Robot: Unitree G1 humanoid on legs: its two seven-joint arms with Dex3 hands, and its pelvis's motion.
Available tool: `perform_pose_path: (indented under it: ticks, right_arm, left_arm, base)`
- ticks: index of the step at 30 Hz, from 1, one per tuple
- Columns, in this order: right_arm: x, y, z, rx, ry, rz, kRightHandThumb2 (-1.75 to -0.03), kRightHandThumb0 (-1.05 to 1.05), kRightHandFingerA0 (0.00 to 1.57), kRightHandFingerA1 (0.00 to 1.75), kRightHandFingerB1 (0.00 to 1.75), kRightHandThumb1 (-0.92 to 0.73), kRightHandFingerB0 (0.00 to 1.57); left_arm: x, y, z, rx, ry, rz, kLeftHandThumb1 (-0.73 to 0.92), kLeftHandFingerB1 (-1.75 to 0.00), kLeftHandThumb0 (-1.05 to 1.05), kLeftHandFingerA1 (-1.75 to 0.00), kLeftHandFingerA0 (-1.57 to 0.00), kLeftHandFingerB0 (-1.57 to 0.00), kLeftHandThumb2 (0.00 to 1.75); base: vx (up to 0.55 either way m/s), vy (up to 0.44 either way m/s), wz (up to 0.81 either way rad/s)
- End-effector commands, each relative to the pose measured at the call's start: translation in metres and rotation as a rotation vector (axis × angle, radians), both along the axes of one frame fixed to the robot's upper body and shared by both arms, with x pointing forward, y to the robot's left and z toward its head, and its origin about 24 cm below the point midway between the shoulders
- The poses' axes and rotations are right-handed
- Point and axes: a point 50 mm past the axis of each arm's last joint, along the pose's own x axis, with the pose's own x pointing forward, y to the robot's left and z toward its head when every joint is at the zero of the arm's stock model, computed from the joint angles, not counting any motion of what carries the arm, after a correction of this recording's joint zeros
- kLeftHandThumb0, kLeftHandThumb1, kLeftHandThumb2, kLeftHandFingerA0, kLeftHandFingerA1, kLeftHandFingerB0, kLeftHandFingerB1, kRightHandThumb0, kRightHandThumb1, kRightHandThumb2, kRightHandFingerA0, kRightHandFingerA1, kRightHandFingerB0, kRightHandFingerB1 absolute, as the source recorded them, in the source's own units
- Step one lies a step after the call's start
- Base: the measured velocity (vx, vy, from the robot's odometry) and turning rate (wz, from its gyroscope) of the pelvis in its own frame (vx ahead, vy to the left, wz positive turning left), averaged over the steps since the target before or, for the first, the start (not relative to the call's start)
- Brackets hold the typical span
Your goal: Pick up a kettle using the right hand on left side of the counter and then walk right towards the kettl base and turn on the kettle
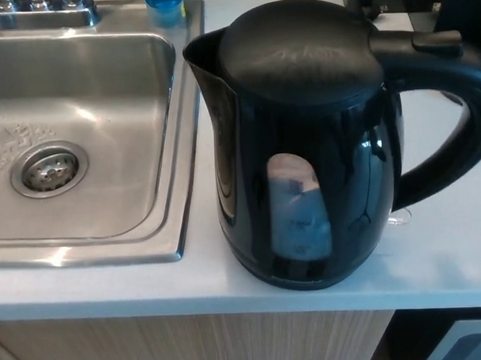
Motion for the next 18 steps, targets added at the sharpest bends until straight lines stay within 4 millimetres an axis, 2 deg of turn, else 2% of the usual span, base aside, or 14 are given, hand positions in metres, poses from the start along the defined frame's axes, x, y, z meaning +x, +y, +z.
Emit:
perform_pose_path:
  ticks: [1,8,9,14,15,18]
  right_arm:
    - [-0.014,0.005,-0.001,0.004,-0.038,0.052,-0.73,-0.12,0.47,0.60,0.53,-0.56,0.45]
    - [-0.020,0.003,-0.004,0.023,-0.028,0.036,-0.75,-0.05,0.50,0.58,0.49,-0.57,0.46]
    - [-0.020,0.003,-0.004,0.039,-0.034,0.037,-0.80,-0.03,0.51,0.60,0.50,-0.56,0.47]
    - [-0.019,0.001,-0.002,0.035,-0.048,0.032,-0.78,-0.06,0.53,0.60,0.51,-0.58,0.48]
    - [-0.011,-0.008,0.000,0.062,-0.028,-0.014,-0.74,-0.03,0.44,0.61,0.52,-0.60,0.45]
    - [-0.005,-0.015,0.004,0.102,-0.027,-0.043,-0.78,-0.02,0.43,0.64,0.53,-0.57,0.43]
  left_arm:
    - [0.004,0.008,0.010,0.075,-0.053,-0.011,0.67,-0.81,0.10,-0.81,-0.97,-0.91,0.88]
    - [0.002,0.009,0.009,0.076,-0.043,-0.003,0.66,-0.80,0.13,-0.80,-0.96,-0.91,0.90]
    - [0.001,0.008,0.009,0.083,-0.037,-0.008,0.63,-0.80,0.12,-0.79,-0.97,-0.93,0.93]
    - [0.001,0.007,0.009,0.077,-0.045,-0.004,0.64,-0.80,0.12,-0.80,-0.96,-0.91,0.92]
    - [0.001,0.006,0.008,0.060,-0.051,-0.002,0.65,-0.81,0.12,-0.81,-0.99,-0.94,0.93]
    - [0.000,0.005,0.008,0.066,-0.047,-0.006,0.64,-0.79,0.14,-0.80,-0.97,-0.93,0.93]
  base:
    - [0.00,0.000,0.00]
    - [0.00,0.000,0.00]
    - [0.00,0.000,0.00]
    - [0.00,0.000,0.00]
    - [0.00,0.000,0.00]
    - [0.00,0.000,0.00]
